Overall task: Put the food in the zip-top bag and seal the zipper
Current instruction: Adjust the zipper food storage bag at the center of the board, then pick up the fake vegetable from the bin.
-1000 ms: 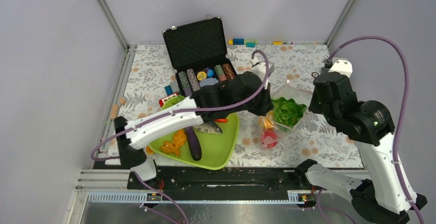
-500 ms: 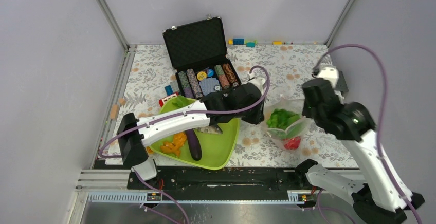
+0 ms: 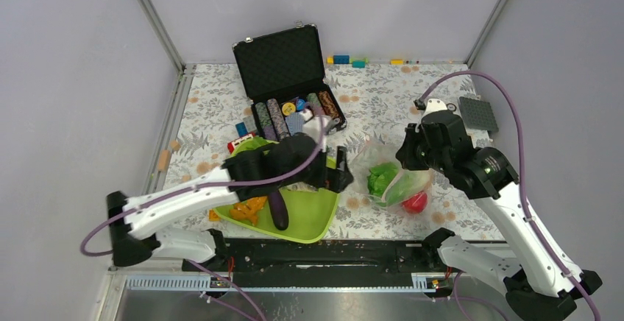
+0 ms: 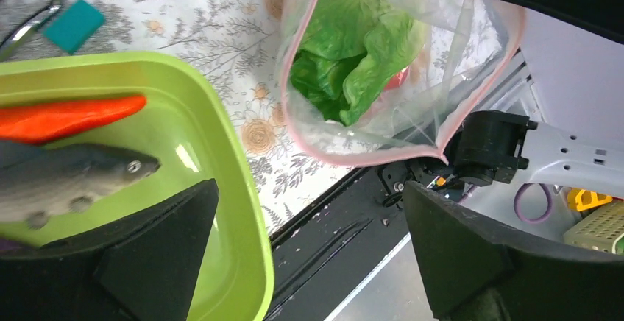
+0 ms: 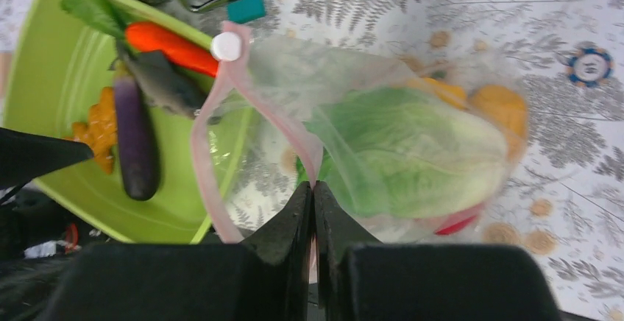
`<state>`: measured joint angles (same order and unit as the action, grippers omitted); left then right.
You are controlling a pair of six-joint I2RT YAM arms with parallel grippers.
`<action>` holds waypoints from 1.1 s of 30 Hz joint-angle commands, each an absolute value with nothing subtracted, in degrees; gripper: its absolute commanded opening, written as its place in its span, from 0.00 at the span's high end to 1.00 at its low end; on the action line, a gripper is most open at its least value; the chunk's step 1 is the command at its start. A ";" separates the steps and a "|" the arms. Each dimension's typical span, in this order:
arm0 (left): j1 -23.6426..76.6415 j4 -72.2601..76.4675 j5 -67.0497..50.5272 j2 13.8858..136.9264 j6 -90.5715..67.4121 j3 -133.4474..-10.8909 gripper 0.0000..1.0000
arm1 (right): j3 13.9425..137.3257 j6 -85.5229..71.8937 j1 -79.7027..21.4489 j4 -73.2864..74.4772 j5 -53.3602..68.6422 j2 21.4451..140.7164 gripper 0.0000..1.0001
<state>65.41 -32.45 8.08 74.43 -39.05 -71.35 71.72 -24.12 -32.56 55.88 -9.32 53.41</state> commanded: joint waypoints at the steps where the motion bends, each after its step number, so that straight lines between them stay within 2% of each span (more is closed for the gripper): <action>1: 65.27 -32.27 18.27 62.97 -40.47 -64.59 0.01 | 70.74 -21.53 -32.34 50.99 -2.01 52.23 0.94; 4: 62.05 -35.52 23.29 56.63 -44.58 -59.12 0.01 | 70.24 -20.76 -32.34 50.12 -1.91 51.30 0.94; 8: 53.46 -35.52 21.10 50.77 -50.99 -50.20 0.01 | 69.05 -19.89 -32.32 48.60 -2.27 50.18 0.94; 16: 44.04 -33.70 18.32 48.95 -59.75 -37.46 0.02 | 67.19 -19.04 -32.34 47.41 -3.99 51.18 0.94; 25: 40.19 -26.24 15.18 57.44 -61.15 -33.32 0.23 | 66.45 -18.81 -32.33 47.22 -5.64 50.79 0.93; 33: 39.81 -24.88 14.87 64.35 -62.34 -32.84 0.31 | 66.27 -18.64 -32.34 47.27 -7.10 50.08 0.93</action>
